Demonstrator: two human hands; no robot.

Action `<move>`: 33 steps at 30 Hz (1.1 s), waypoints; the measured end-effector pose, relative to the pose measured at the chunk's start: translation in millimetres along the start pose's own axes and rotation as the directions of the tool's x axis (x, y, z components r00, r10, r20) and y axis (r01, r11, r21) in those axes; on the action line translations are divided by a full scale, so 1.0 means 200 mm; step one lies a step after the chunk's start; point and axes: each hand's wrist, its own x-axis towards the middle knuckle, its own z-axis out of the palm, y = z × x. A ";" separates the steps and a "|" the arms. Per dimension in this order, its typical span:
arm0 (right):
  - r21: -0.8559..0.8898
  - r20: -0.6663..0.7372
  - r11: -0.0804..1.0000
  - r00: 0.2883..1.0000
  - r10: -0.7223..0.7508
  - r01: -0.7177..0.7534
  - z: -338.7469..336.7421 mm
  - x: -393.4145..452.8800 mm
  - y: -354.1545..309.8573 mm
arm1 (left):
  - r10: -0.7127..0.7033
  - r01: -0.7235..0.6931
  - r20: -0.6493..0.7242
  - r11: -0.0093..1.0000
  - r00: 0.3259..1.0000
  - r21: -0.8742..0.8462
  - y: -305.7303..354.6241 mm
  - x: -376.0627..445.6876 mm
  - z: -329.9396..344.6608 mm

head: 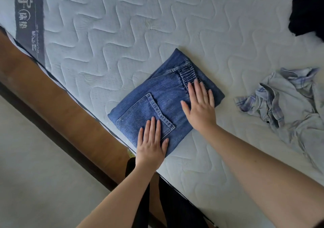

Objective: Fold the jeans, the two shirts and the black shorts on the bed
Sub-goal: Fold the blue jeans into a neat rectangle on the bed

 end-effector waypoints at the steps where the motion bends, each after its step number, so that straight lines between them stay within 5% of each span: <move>1: 0.000 0.039 1.000 0.999 0.009 -0.009 0.02 0.01 0.04 | 0.001 -0.001 0.012 1.000 1.000 0.010 -0.01 0.01 0.02; 5: 0.012 0.095 1.000 0.995 0.012 -0.013 0.05 0.02 0.05 | -0.010 0.010 0.024 1.000 1.000 0.002 0.00 0.03 0.03; 13: 0.052 -0.092 0.993 0.989 0.112 -0.107 -0.04 0.17 -0.11 | 0.207 -0.203 -0.159 0.978 0.965 0.041 -0.02 0.33 -0.27; 22: 0.055 0.010 0.953 0.955 0.298 -0.298 0.08 0.26 0.04 | 0.337 -0.328 -0.071 0.938 0.939 0.112 -0.19 0.81 -0.28; 33: 0.092 0.018 0.958 0.962 0.271 -0.271 0.13 0.32 0.05 | 0.318 -0.304 -0.063 0.938 0.946 0.168 -0.18 0.85 -0.21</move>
